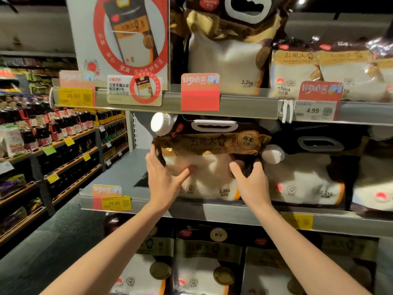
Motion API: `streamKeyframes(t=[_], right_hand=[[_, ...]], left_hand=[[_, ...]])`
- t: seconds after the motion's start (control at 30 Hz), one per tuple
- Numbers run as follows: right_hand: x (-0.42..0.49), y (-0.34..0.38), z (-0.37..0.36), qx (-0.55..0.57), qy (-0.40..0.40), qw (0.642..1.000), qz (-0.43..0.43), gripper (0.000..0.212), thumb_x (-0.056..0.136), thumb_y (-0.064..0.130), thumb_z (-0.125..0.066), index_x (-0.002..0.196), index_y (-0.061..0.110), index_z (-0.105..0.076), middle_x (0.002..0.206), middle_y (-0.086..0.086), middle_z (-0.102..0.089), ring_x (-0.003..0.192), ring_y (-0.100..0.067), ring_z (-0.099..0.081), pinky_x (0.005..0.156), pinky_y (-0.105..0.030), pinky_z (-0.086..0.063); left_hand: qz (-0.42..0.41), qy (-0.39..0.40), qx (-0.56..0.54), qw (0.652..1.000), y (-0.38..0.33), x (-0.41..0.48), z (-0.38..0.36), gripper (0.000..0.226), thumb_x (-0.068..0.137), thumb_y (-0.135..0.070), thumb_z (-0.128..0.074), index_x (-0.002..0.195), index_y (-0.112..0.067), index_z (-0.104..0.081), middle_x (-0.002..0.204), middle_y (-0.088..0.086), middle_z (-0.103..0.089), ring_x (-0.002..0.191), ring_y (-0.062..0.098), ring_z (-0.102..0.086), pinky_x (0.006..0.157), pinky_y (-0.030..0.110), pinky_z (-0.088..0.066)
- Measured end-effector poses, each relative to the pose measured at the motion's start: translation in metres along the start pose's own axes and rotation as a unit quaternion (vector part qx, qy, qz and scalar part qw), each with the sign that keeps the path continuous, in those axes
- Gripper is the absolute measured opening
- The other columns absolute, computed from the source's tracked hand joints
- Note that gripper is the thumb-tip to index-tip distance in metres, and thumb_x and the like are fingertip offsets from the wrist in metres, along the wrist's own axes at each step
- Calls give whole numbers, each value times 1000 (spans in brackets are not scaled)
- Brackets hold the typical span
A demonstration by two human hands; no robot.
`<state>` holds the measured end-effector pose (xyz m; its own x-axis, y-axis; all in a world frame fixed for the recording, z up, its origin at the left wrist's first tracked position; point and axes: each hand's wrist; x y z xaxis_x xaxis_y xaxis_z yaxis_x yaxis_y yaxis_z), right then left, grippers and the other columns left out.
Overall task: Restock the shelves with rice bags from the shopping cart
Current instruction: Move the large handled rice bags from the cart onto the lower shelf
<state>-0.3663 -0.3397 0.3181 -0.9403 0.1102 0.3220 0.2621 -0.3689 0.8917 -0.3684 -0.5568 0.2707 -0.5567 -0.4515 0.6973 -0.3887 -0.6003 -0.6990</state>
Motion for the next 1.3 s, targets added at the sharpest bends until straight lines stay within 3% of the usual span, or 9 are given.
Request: streamKeyframes(t=[0.07,0.2,0.33,0.47,0.73,0.97,1.03,1.1,1.3], right_hand=[[-15,1,2,6,16,999,30,76,92,40,-62,151,12,-23,154,-4,-32,143,-20,-28,115,-35,-28],[-33,11,-2,-61,-24,979,192,90,91,30,-65,157,22,-3,163,7,-1,149,-9,0,114,-24,-9],[-7,18,0,-203,2,938,280,73,97,41,-51,156,25,-10,163,-5,-10,150,-21,-1,118,-32,-7],[9,15,3,-370,50,892,253,73,96,60,-36,155,23,-15,156,-11,-21,143,-31,-17,108,-44,-35],[19,8,-5,-416,14,866,277,72,89,72,-35,126,13,-55,113,-14,-63,103,-34,-57,89,-42,-43],[26,6,-8,-435,60,852,285,76,89,75,-28,103,9,-61,88,-10,-66,86,-32,-64,76,-40,-43],[27,5,-9,-437,65,851,282,77,88,77,-29,102,8,-61,89,-10,-65,87,-32,-63,72,-38,-41],[29,4,-10,-431,83,859,262,79,86,79,-31,105,7,-61,95,-12,-66,92,-33,-63,71,-37,-40],[29,10,-4,-425,125,864,238,80,87,78,-32,115,8,-57,107,-12,-64,100,-32,-61,79,-39,-45]], left_hand=[[-148,-104,43,983,-16,-2,3,97,77,-32,-82,149,-6,-22,152,17,-27,146,21,-25,118,46,-29],[-315,-150,97,932,-43,11,8,64,90,-23,-64,143,-9,-31,152,17,-25,147,29,-23,120,40,-19],[-318,-118,216,916,-46,21,13,59,94,-22,-58,146,-5,-37,153,14,-33,146,33,-23,121,38,-13],[-335,-94,267,899,-34,26,20,55,98,-24,-50,148,-1,-39,156,13,-29,148,33,-20,122,40,-16],[-371,-32,416,830,-22,47,21,63,96,-40,-41,146,-1,-43,157,18,-14,145,44,-8,124,45,0],[-247,41,356,900,-18,54,2,68,97,-53,-33,154,-15,-34,161,21,-19,148,43,-13,116,53,-30],[-184,72,331,923,-26,50,2,72,93,-57,-27,144,-11,-48,133,31,-55,119,50,-55,91,49,-50],[-165,77,320,930,-30,44,0,72,91,-58,-24,138,-10,-52,105,31,-68,83,47,-67,70,44,-54],[-169,70,348,919,-28,20,-11,53,96,-46,-37,108,-2,-64,111,31,-62,91,45,-61,83,49,-48]])
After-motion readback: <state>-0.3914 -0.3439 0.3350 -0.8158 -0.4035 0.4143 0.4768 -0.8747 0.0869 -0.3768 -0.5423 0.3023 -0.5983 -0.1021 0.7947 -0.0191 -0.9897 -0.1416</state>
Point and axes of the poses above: each hand's wrist, its own x-axis towards the middle knuckle, its own z-axis out of the back of the hand, y = z × x
